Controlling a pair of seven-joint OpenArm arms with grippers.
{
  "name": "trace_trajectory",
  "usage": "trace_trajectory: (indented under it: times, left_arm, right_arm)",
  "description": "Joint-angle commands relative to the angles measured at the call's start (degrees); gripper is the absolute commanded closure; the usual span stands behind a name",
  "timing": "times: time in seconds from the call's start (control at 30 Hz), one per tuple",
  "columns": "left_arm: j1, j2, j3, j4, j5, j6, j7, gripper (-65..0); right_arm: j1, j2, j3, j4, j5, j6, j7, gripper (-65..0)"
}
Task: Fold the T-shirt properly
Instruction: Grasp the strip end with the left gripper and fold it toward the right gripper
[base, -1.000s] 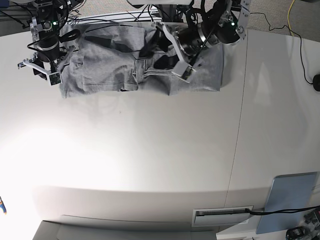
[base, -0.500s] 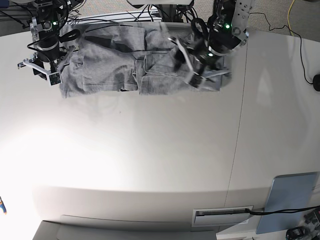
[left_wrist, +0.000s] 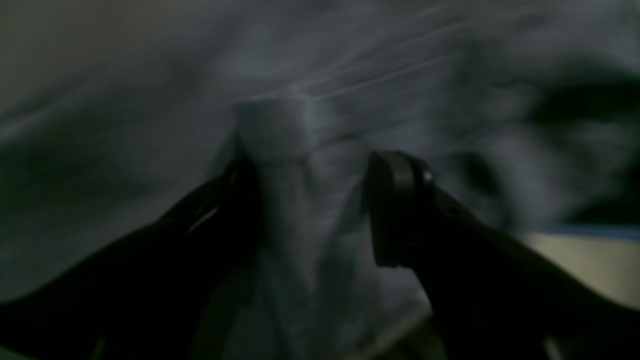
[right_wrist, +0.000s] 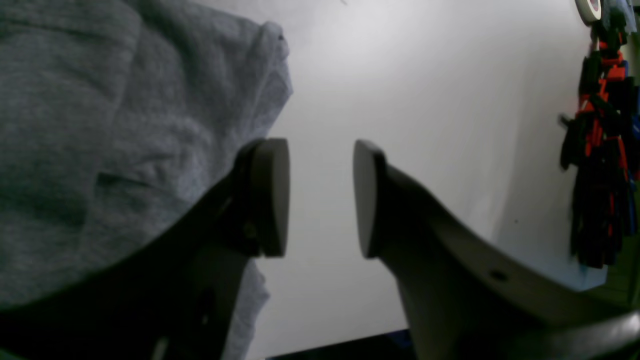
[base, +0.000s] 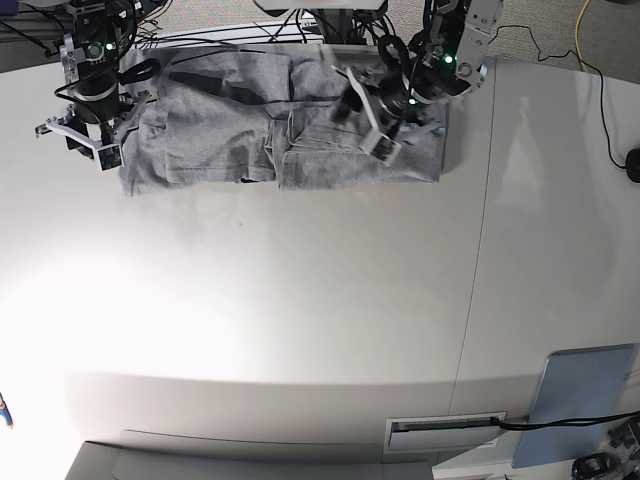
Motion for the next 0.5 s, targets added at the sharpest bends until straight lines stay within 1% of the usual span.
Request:
trace_trajectory:
  times: [0.0, 0.03, 0.13, 0.17, 0.2, 0.23, 0.27, 0.33, 0.47]
  left_arm:
    - [-0.2, 0.0, 0.0, 1.5, -3.1, -2.8, -0.8, -33.5]
    - [-0.2, 0.0, 0.0, 2.0, -6.6, -6.2, -0.2, -33.5]
    - [-0.2, 0.0, 0.0, 3.6, -20.9, -16.9, 4.3, -33.5]
    - [-0.5, 0.0, 0.0, 3.8, -25.6, -19.3, 6.2, -33.5]
    - [-1.0, 0.0, 0.0, 3.8, -29.7, -20.7, 8.0, -33.5]
    - [-1.6, 0.0, 0.0, 3.8, -32.7, -20.6, 9.4, -33.5]
    - [-2.3, 0.0, 0.0, 3.8, -34.2, -20.6, 10.3, -33.5]
    - [-3.7, 0.0, 0.0, 3.8, -34.6, -20.5, 10.8, -33.5]
    - [-5.5, 0.0, -1.2, 3.8, -33.9, -19.2, 10.8, -33.5]
  right_arm:
    - [0.0, 0.7, 0.5, 1.0, -0.5, -0.5, 0.9, -21.7]
    - [0.0, 0.7, 0.5, 1.0, -0.5, -0.5, 0.9, -21.7]
    - [0.0, 0.7, 0.5, 1.0, -0.5, -0.5, 0.9, -21.7]
    - [0.0, 0.7, 0.5, 1.0, -0.5, -0.5, 0.9, -21.7]
    - [0.0, 0.7, 0.5, 1.0, -0.5, -0.5, 0.9, -21.7]
    - [0.0, 0.7, 0.5, 1.0, -0.5, -0.5, 0.9, -21.7]
    - [0.0, 0.7, 0.5, 1.0, -0.5, -0.5, 0.9, -21.7]
    - [0.0, 0.7, 0.5, 1.0, -0.5, -0.5, 0.9, -21.7]
    - [0.0, 0.7, 1.7, 0.9, 0.0, -0.4, 0.9, -21.7]
